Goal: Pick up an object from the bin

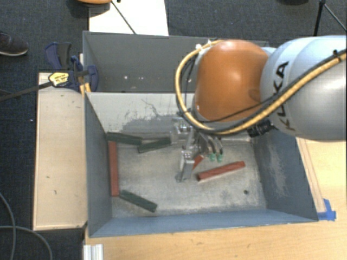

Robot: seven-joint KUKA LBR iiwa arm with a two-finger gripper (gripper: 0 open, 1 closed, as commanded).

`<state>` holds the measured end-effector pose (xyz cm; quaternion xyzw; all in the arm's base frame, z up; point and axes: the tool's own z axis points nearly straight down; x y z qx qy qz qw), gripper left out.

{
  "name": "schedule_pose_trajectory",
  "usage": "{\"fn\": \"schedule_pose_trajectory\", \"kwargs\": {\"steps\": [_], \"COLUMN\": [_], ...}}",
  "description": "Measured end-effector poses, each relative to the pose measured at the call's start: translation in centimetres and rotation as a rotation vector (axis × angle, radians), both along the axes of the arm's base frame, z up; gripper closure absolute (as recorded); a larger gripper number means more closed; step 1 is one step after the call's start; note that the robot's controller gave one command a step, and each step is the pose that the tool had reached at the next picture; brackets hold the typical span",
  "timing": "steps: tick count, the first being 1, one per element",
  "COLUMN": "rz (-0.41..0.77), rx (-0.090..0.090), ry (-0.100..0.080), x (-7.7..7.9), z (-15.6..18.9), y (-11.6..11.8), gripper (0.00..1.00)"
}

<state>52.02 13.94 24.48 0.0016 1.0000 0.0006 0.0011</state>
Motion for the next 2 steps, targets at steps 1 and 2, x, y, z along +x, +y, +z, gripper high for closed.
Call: {"fn": "schedule_pose_trajectory", "kwargs": {"steps": [1, 2], "rz": [-0.021, 0.017], "rx": [0.0, 0.001], "ry": [-0.002, -0.005], "x": [-0.3, -0.6], "z": [-3.4, -9.6], "y": [1.5, 4.0], "gripper": [0.0, 0.0]}}
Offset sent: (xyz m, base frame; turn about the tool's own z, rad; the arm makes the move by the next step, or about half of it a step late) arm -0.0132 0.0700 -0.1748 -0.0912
